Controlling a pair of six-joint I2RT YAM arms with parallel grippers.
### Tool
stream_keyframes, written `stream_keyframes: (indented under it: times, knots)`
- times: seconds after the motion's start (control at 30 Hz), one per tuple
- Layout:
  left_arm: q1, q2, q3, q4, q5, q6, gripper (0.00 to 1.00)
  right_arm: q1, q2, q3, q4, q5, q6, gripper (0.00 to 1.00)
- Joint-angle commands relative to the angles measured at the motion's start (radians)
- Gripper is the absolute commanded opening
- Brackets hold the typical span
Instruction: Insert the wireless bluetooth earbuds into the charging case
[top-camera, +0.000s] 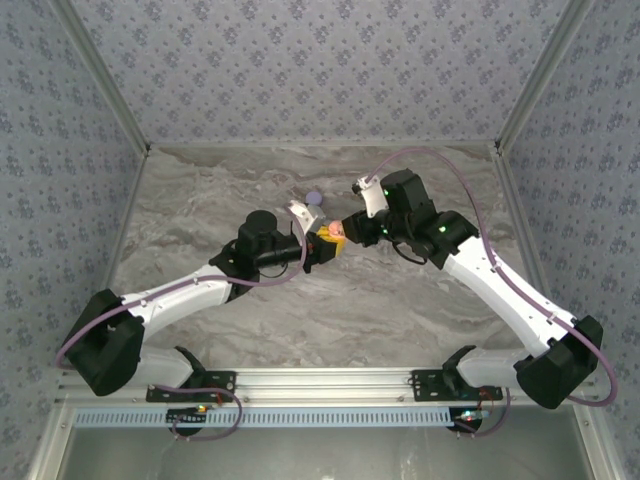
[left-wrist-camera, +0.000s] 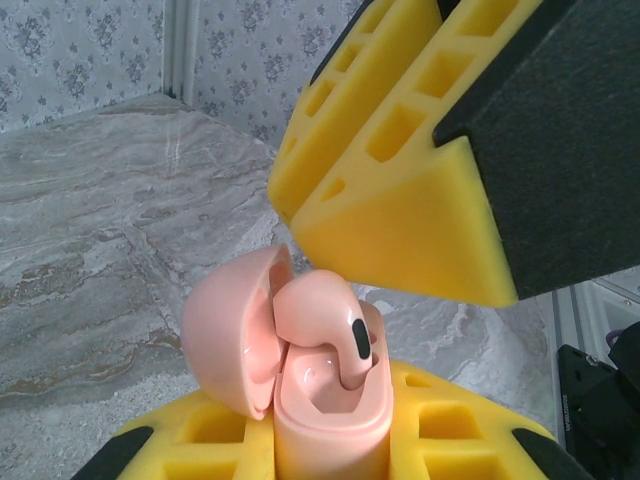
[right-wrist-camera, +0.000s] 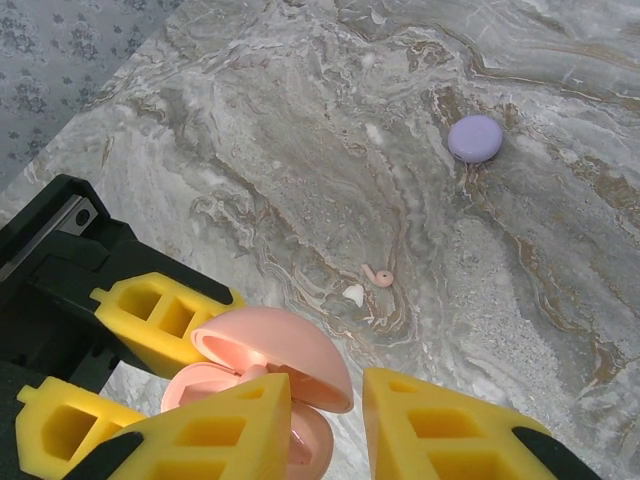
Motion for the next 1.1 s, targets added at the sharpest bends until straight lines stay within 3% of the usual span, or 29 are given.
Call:
stream_keyframes:
  times: [0.0,0.27,0.47,0.6,0.77,1.07]
  knots:
    - [-0.008,0.005,0.034,0.012,0.014,0.012,0.0,0.009,0.01,0.037,-0.025,-0.025,0.004,0.28]
    - [-0.008,0.005,0.033,0.039,0.055,0.005,0.0,0.019,0.034,0.053,-0.042,0.021,0.0,0.28]
    - [-0.008,0.008,0.036,0.005,0.003,0.01,0.0,0.022,0.023,0.056,-0.042,0.066,0.006,0.29]
    - [-0.005,0.021,0.061,-0.095,-0.105,0.016,0.0,0.021,-0.011,0.034,-0.024,0.186,0.047,0.29]
    - [0.011,0.027,0.047,-0.102,-0.12,-0.024,0.0,-0.016,0.002,0.026,-0.033,0.303,0.13,0.32]
    - [0.06,-0.087,-0.037,-0.126,-0.16,-0.064,0.0,-0.104,0.178,0.021,-0.025,0.134,0.16,0.34]
